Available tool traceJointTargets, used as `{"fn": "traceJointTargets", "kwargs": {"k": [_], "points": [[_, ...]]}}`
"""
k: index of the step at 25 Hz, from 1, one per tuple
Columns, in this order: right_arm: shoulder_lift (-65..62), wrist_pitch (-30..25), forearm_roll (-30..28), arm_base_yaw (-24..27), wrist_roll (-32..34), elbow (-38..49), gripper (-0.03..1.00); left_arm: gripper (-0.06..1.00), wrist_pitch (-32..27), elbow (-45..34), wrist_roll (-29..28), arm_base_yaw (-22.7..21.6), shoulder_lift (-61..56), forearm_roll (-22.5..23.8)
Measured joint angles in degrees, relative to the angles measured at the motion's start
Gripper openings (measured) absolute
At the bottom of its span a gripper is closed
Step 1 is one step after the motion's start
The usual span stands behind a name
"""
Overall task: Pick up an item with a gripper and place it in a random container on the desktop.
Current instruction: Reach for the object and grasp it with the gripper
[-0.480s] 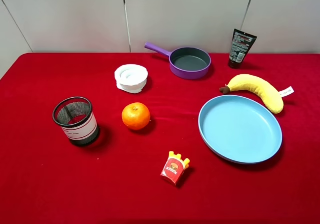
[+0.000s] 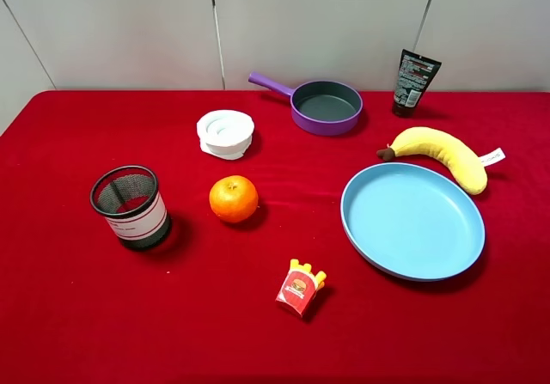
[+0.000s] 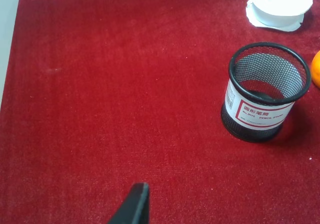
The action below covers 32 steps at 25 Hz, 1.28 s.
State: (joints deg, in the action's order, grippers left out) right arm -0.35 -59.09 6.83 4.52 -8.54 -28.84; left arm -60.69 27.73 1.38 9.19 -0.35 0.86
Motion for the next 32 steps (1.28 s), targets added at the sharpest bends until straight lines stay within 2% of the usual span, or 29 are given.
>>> {"fn": "traceJointTargets", "kwargs": {"k": [18, 32], "points": [[0.0, 0.0, 0.0, 0.0, 0.2, 0.0, 0.69, 0.99, 0.0, 0.0, 0.0, 0.0, 0.0, 0.0], [0.0, 0.4, 2.1, 0.0, 0.3, 0.0, 0.69, 0.99, 0.0, 0.0, 0.0, 0.0, 0.0, 0.0]]}}
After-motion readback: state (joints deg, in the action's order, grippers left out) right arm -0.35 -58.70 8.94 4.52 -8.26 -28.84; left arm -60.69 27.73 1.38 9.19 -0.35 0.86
